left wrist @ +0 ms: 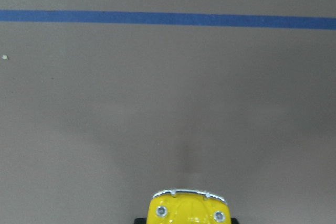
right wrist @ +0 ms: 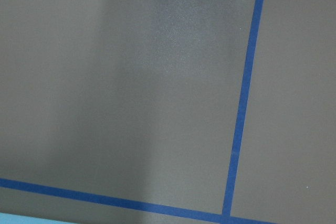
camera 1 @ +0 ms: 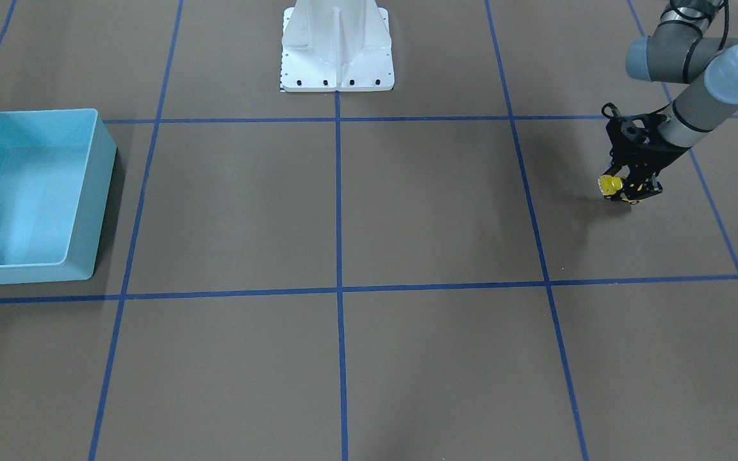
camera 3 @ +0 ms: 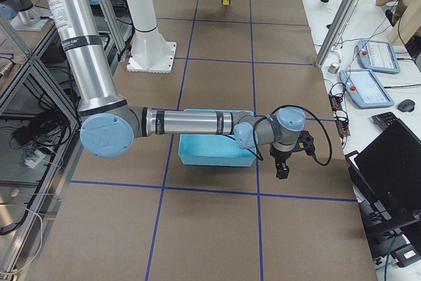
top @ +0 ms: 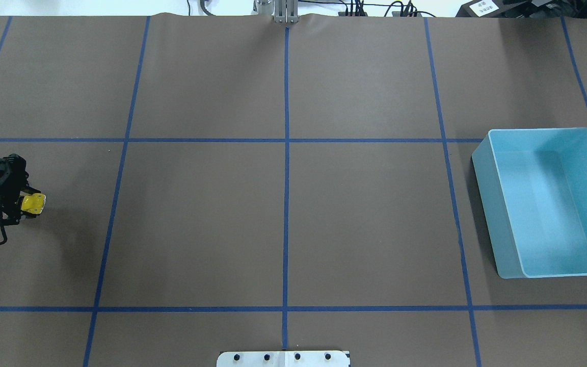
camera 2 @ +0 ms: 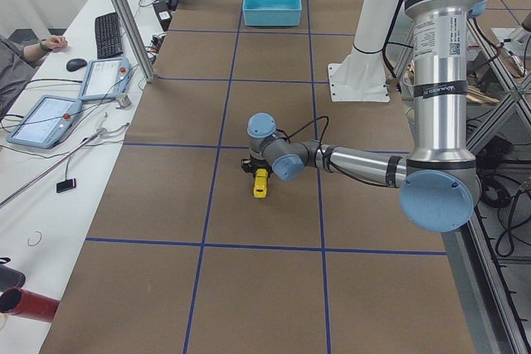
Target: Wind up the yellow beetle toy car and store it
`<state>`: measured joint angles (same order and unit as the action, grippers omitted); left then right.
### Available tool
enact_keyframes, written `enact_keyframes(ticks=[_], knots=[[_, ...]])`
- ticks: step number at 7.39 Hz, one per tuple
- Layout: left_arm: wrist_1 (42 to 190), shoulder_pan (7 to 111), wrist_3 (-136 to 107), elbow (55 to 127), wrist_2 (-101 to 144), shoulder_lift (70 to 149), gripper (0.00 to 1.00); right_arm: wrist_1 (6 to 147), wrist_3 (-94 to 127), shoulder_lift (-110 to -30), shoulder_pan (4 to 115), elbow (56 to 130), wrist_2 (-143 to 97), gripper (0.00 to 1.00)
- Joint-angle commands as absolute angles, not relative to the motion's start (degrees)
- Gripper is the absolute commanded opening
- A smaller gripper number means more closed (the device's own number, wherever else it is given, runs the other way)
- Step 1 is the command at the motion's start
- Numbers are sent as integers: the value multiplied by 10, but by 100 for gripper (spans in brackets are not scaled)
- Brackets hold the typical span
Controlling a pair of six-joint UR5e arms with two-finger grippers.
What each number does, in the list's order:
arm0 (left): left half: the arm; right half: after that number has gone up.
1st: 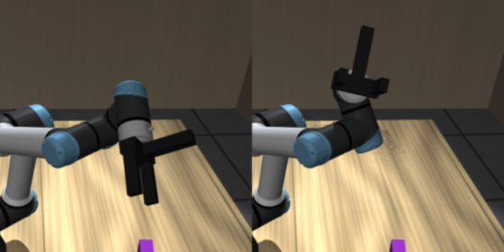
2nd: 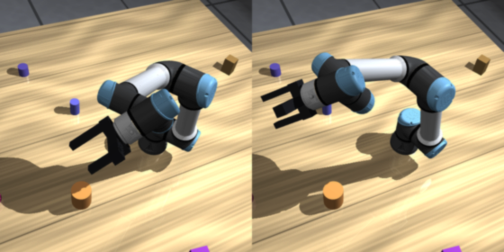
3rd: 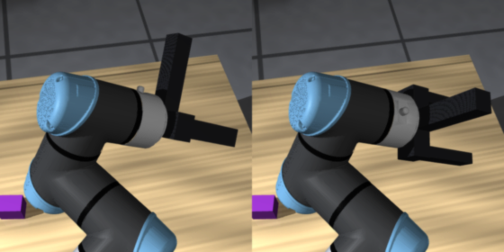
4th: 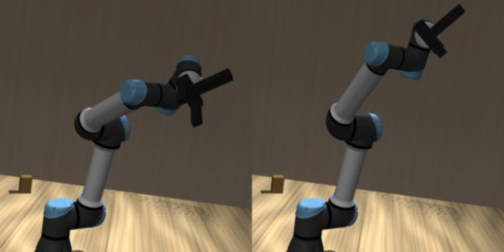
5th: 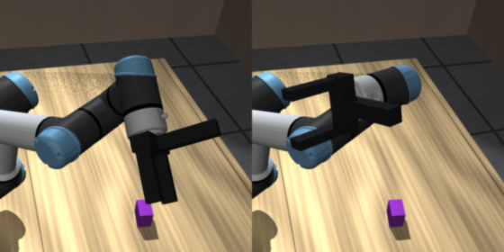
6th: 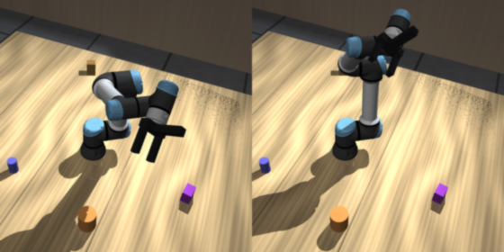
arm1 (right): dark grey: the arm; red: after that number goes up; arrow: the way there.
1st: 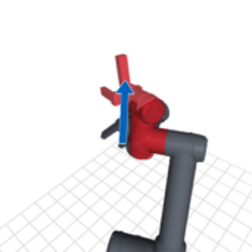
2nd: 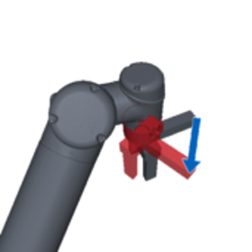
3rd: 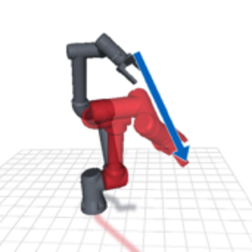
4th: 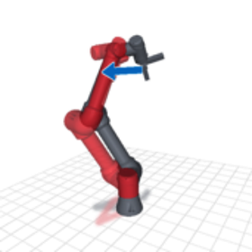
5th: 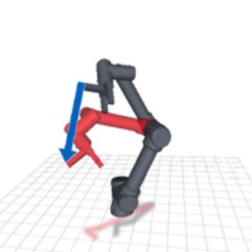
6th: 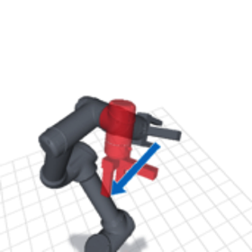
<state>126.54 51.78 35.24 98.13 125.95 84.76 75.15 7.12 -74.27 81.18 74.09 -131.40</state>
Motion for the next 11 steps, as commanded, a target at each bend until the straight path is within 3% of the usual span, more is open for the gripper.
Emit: enact_keyframes(ticks=[1,11], knots=[[1273,526,352,976,1268,850,0,751,71,-744,813,741,-1314,100],[1276,522,314,940,1277,852,0,751,72,-742,813,741,-1314,100]])
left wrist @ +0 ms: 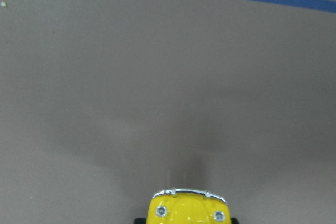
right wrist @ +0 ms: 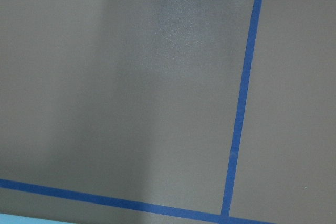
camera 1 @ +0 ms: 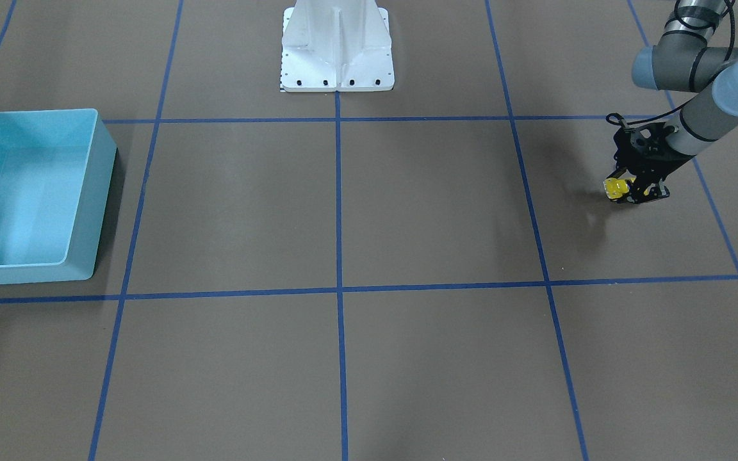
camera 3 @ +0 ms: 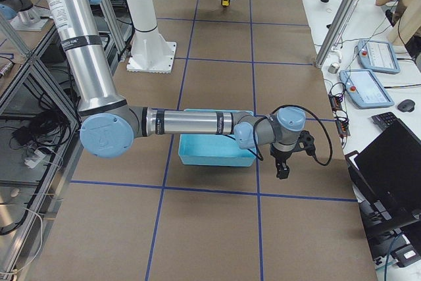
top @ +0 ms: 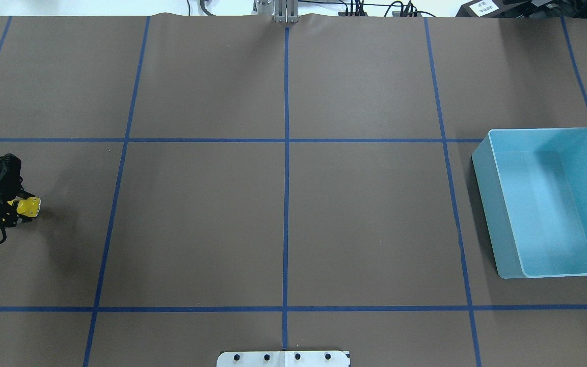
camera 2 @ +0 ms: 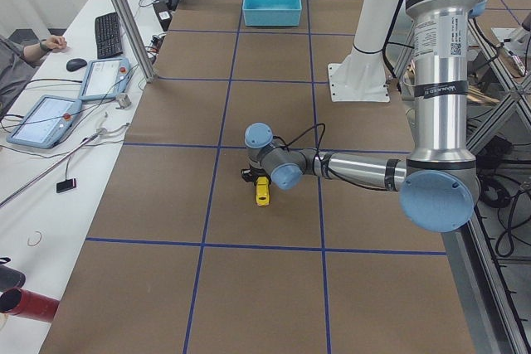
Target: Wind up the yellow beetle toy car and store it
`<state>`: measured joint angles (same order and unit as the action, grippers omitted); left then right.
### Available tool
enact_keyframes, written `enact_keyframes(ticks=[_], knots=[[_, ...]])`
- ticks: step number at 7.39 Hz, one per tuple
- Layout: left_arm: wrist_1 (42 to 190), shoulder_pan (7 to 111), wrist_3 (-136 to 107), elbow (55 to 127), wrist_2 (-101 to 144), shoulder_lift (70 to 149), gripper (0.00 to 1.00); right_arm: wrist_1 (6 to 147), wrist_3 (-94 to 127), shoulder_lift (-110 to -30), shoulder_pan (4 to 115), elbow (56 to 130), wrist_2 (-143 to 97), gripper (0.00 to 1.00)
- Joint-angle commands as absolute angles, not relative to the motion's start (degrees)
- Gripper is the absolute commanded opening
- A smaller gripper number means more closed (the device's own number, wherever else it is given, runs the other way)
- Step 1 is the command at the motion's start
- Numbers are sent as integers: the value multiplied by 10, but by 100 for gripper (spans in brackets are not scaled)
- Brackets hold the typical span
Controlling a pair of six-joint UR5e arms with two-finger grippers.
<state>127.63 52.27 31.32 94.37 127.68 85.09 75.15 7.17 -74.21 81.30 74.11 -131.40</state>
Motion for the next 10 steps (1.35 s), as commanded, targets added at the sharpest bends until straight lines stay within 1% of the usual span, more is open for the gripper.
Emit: enact_keyframes(ticks=[1,10], knots=[[1277,522,314,940,1278,851,0,751,72,-742,813,741,-1314,100],[1310,532,328,916,1303,850,0,751,73,-741,813,741,-1314,100]])
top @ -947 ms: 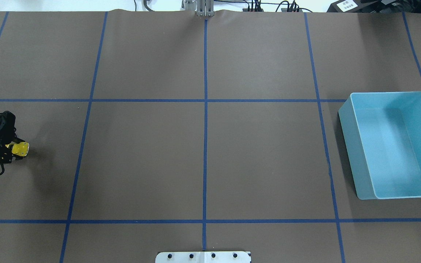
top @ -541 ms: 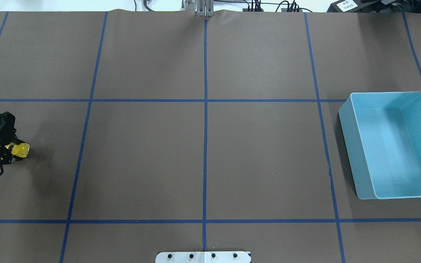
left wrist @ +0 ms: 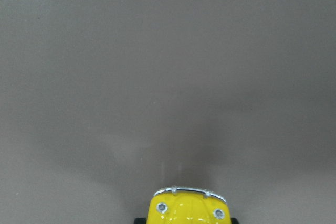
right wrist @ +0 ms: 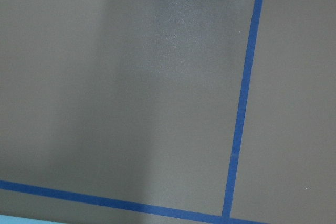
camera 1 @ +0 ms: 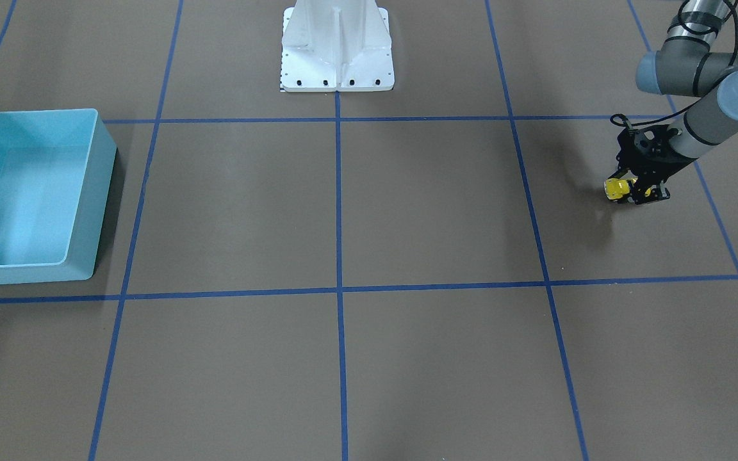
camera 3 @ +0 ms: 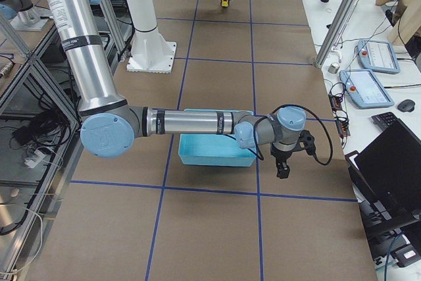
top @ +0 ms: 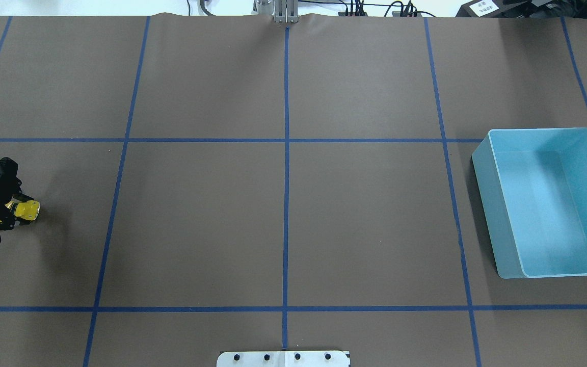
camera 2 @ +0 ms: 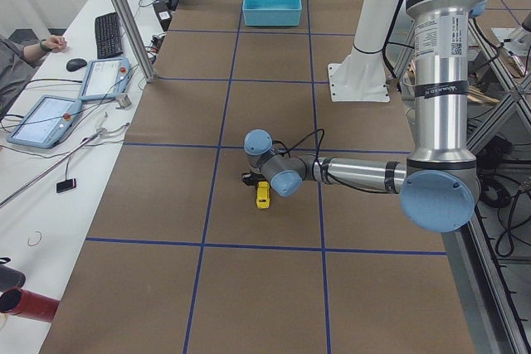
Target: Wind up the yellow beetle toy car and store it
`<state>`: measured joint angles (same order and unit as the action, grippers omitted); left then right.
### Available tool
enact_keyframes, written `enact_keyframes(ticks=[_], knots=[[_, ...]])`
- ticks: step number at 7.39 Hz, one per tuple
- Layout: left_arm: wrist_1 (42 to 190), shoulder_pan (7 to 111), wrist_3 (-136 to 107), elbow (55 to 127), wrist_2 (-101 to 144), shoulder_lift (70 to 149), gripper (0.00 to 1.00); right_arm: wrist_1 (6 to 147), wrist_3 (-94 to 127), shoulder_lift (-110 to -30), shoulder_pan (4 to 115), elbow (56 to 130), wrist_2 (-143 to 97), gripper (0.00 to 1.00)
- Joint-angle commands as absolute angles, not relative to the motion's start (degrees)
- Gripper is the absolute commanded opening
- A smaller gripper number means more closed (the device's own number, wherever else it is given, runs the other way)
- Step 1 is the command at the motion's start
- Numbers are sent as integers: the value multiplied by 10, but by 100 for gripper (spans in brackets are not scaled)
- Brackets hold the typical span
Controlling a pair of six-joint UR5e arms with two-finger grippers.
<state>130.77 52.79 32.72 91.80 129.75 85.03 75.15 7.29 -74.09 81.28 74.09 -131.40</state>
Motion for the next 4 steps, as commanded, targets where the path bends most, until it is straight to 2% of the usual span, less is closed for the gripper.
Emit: enact_keyframes(ticks=[1,4], knots=[[1310,534,329,914,1306,850,0,751,73,-741,813,741,-1314,100],[1317,543,348,905,1312,848,0,751,73,-740,813,741,-1314,100]])
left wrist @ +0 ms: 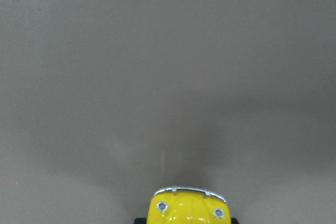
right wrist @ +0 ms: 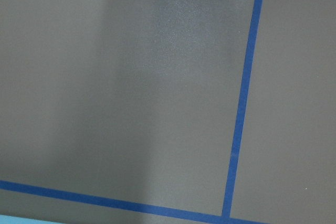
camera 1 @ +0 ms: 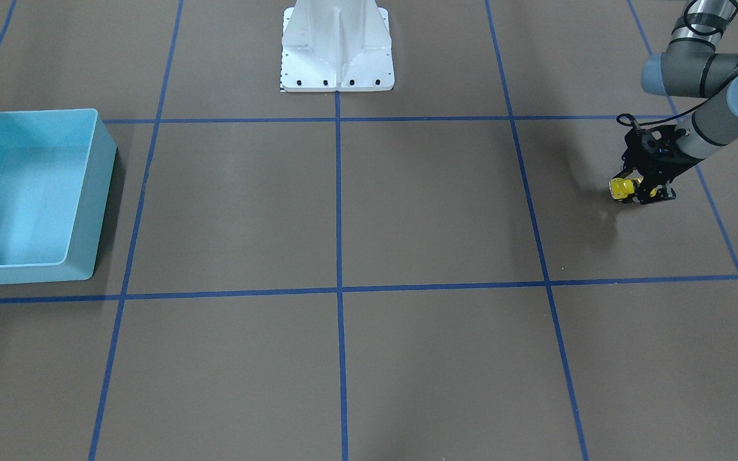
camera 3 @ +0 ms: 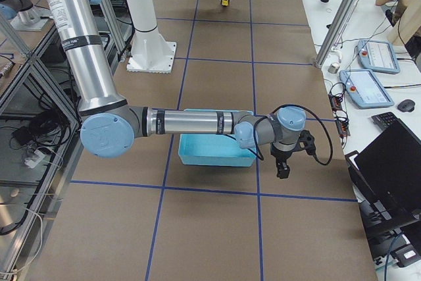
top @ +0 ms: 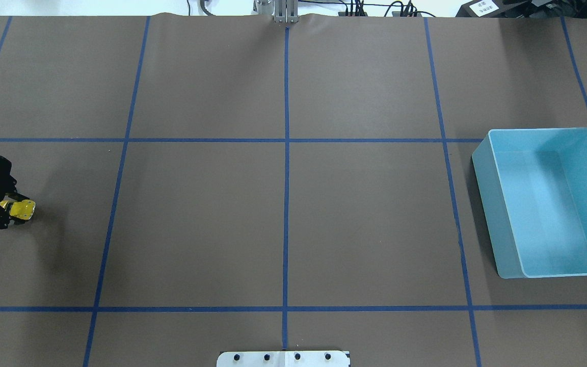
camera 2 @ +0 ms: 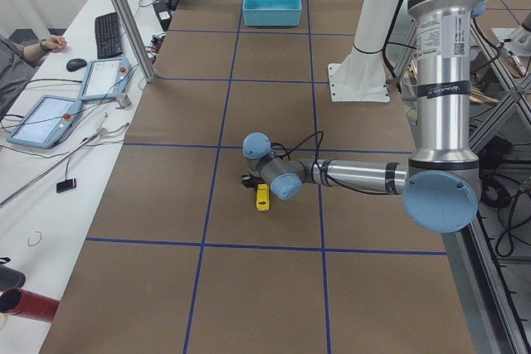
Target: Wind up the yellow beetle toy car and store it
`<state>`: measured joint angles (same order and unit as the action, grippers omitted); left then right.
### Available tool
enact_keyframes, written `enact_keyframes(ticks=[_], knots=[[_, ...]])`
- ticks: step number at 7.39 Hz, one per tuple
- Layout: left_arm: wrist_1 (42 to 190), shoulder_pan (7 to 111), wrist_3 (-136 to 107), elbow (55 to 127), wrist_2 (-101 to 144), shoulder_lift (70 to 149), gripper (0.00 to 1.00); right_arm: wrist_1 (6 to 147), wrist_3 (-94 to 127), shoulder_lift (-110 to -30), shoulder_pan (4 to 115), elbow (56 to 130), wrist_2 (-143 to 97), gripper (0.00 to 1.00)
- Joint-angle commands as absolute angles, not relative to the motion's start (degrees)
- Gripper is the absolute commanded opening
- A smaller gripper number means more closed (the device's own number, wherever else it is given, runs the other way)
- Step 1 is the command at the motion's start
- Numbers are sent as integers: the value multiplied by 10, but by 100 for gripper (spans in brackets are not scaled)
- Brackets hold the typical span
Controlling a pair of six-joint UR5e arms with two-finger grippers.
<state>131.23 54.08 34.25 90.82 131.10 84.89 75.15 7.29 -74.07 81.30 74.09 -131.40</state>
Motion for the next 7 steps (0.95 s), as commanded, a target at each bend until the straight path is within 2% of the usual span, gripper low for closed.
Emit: enact_keyframes(ticks=[1,7], knots=[[1333,545,348,897,1312,846,0,751,73,-741,813,741,-1314,100],[1371,562,348,869,1338,840,0,751,73,-740,812,741,-1314,100]])
